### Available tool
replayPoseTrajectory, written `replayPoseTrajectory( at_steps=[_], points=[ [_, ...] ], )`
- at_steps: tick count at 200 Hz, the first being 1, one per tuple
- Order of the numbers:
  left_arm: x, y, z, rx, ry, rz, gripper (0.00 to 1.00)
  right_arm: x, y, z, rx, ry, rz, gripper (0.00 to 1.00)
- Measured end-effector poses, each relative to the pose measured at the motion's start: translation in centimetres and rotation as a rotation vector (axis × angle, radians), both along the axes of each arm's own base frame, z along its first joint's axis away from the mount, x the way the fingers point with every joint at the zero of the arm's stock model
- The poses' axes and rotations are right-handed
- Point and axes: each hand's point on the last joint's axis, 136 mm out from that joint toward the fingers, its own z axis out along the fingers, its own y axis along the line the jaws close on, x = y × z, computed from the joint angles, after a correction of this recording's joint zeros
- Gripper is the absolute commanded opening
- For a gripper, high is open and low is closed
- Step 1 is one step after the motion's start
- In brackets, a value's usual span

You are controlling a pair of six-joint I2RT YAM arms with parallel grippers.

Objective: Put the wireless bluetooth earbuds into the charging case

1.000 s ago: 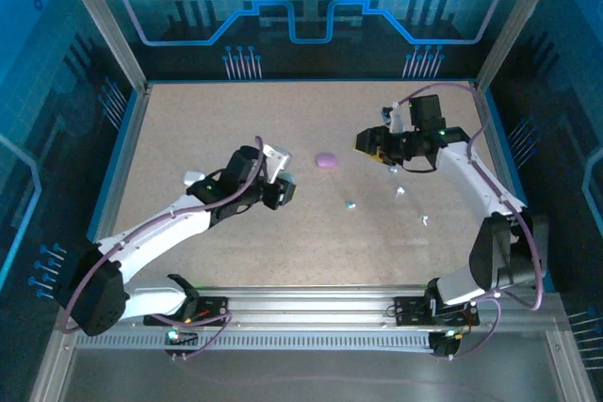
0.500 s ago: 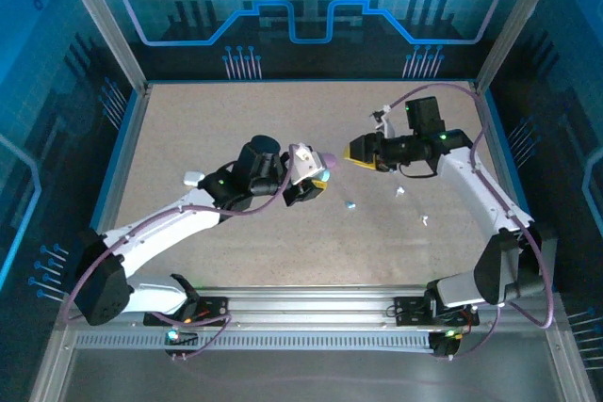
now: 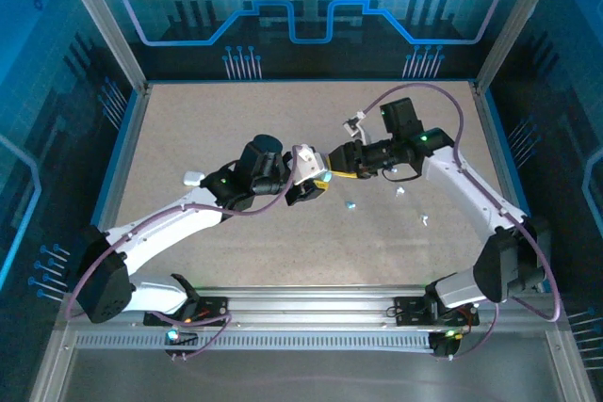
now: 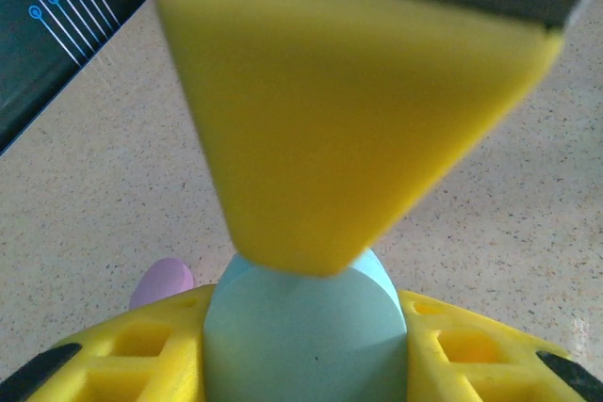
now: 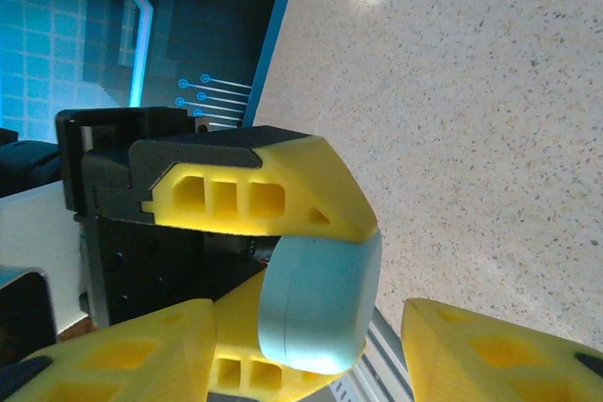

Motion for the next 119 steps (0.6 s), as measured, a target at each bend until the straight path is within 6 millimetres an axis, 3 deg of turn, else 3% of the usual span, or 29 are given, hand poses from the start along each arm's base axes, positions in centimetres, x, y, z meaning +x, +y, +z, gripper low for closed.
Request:
replayPoseTrajectory(
  at_steps=[38,65,92,119],
  points=[
    [0.0,0.0,0.0,0.0,0.001,0.0,0.4,-0.1,0.6,-1.0,-0.024,0.019,0.022,0.46],
    [0.0,0.1,-0.2,0.006,0.006,0.001,0.43,-0.1,0.9,-1.0,-0.028,0.021,0.032,0.3],
    [0.0,0.1,-0.2,0.006,0.003,0.003,0.56,-0.1,0.9,-0.9,-0.037,0.02,0.026,0.18],
    [0.2,-0.1,0.4,-0.019,-0.02,0.008,0.74,0.3,0.8,-0.7,-0.023,0.016,0.017,0.15]
  ],
)
